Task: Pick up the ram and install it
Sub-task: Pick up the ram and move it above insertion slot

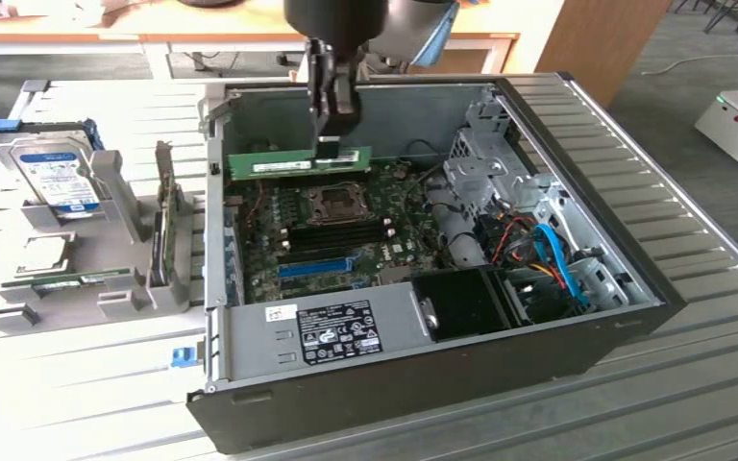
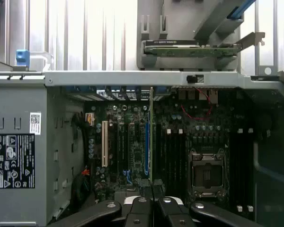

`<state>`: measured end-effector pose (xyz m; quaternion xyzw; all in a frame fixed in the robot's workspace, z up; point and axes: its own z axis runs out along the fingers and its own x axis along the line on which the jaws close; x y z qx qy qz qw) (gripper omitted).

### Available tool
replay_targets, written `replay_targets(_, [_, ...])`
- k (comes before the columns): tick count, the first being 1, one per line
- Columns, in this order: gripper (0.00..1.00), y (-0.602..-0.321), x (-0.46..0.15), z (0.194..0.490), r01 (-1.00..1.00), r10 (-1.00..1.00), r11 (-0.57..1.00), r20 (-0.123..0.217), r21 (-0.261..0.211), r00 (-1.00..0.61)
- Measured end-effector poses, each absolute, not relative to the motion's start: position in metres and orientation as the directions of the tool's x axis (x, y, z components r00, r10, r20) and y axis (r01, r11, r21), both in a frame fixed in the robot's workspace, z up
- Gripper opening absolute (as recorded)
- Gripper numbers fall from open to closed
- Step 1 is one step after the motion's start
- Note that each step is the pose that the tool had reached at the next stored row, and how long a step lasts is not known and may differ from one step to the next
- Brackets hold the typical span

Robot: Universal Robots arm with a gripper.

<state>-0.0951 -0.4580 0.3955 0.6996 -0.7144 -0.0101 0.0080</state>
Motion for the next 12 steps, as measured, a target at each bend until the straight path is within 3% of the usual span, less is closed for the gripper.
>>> replay_targets(12, [0.12, -0.458, -0.051, 0.395, -0.999, -1.0, 0.021, -0.003, 0.026, -0.021])
